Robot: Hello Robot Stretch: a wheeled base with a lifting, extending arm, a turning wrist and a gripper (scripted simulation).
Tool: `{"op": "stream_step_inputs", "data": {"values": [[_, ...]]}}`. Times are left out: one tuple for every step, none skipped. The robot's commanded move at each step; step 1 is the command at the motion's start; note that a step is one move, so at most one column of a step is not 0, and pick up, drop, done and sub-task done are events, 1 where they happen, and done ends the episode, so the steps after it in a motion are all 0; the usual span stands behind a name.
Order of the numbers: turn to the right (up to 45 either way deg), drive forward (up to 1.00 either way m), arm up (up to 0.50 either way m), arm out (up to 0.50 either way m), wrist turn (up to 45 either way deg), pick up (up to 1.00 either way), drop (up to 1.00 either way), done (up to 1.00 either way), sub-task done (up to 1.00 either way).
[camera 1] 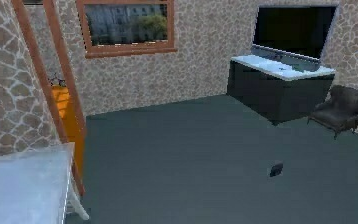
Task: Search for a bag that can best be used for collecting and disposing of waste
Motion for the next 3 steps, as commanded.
{"op": "stream_step_inputs", "data": {"values": [[0.0, 0.50, 0.00, 0.00, 0.0, 0.00, 0.00, 0.00, 0.00], [-18.0, 0.00, 0.00, 0.00, 0.0, 0.00, 0.00, 0.00, 0.00], [-3.0, 0.00, 0.00, 0.00, 0.0, 0.00, 0.00, 0.00, 0.00]]}}
